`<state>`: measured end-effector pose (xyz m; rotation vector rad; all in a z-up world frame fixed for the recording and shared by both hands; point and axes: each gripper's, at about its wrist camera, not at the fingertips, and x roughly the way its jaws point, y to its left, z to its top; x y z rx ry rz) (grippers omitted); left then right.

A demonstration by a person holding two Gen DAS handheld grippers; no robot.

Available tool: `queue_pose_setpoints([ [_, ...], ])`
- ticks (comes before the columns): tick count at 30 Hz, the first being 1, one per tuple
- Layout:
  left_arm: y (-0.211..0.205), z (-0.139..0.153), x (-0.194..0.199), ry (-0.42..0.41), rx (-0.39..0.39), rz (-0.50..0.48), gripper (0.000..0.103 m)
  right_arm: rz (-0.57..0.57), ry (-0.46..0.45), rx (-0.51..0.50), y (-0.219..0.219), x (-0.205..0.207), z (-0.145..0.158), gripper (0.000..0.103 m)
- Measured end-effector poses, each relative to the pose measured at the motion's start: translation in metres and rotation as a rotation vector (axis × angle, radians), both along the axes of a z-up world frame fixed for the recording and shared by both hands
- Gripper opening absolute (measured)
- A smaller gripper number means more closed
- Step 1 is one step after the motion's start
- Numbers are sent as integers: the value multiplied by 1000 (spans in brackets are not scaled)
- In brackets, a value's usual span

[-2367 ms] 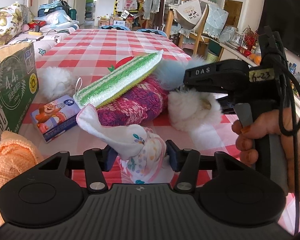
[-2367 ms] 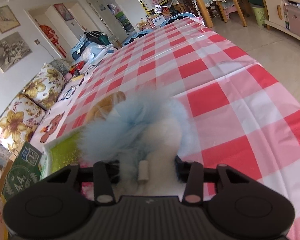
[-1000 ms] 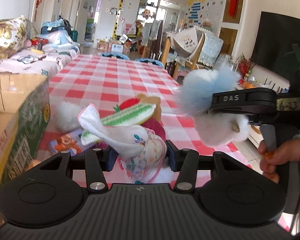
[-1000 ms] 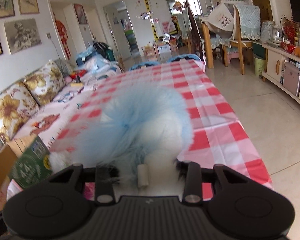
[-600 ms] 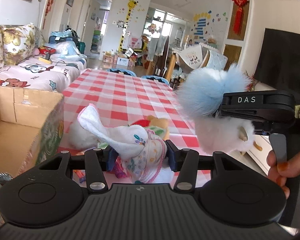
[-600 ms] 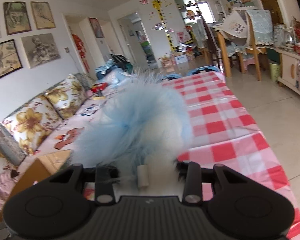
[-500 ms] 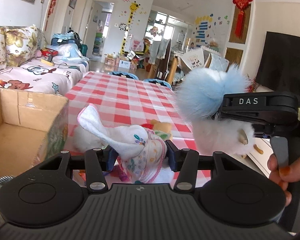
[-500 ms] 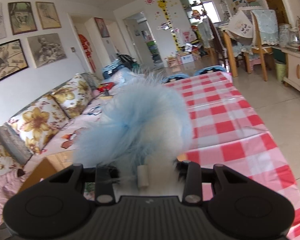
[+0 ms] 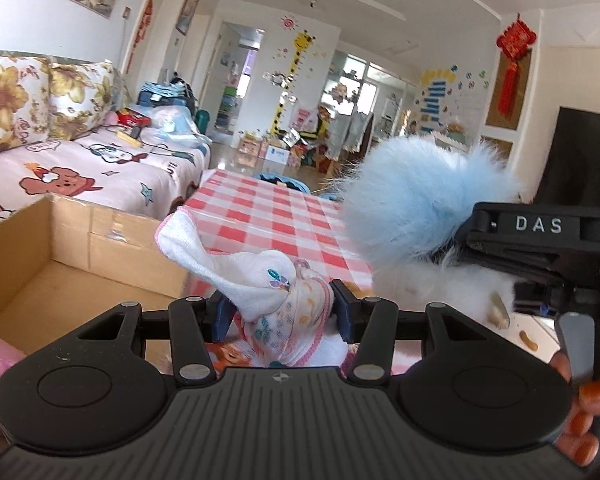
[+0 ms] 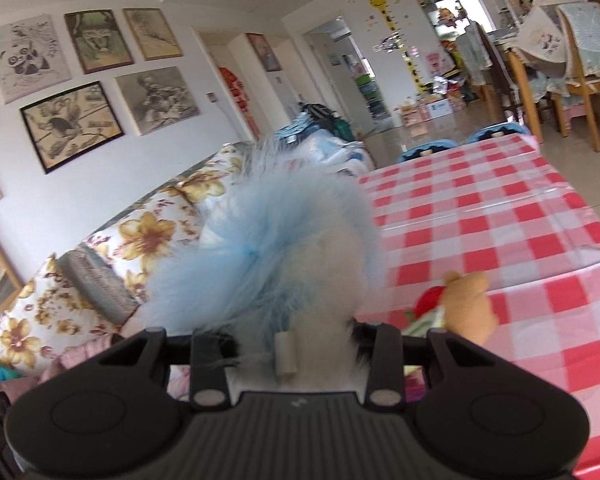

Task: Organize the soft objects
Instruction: 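Carry both toys to the box and open both tools to drop them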

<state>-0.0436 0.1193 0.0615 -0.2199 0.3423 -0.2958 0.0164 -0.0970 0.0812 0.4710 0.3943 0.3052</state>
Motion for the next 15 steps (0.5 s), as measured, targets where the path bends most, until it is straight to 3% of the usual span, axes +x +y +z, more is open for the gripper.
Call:
queue_pose_setpoints([
  [15,29,9,-5,-2,-47,140,61,119,-16,23,54,17,9,37],
])
